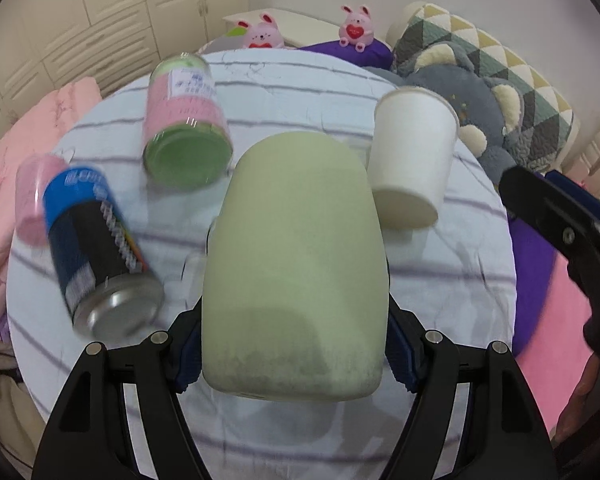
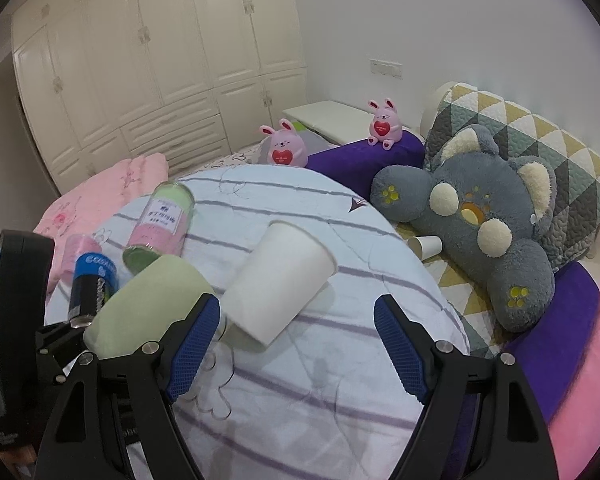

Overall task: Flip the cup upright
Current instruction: 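Move the left gripper to the light green mug and close around it, then lift the green mug with the left gripper and pull it back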

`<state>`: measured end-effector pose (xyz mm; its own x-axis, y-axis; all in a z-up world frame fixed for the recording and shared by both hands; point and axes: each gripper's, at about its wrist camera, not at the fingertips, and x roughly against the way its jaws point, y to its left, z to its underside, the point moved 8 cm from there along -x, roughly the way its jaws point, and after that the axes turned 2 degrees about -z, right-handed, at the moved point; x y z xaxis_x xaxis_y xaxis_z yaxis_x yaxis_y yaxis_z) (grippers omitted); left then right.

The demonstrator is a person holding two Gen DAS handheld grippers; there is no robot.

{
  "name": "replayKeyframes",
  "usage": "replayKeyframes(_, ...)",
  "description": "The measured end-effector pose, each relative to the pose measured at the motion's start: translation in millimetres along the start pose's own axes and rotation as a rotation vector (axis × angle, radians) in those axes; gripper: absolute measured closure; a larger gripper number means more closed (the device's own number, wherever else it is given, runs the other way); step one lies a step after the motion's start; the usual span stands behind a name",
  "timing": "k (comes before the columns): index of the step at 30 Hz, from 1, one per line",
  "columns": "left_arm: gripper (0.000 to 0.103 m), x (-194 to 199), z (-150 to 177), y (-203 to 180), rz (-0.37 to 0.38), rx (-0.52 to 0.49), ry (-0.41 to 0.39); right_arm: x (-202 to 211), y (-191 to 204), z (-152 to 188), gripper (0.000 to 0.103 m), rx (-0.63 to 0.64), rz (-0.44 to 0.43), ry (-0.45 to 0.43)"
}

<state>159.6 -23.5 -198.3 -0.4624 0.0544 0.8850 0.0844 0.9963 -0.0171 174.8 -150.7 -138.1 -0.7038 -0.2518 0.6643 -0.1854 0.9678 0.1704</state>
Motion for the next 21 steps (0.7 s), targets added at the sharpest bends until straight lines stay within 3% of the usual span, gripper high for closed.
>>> replayKeyframes(16, 0.028, 25, 55, 7, 0.003, 0.04, -0.004, 22, 36, 33, 0.022, 0.033, -0.058, 0.044)
replayKeyframes(21, 0.021, 35, 56, 8, -0.014, 0.033, -0.036, 28, 38, 42, 0.022, 0.038, -0.037, 0.047)
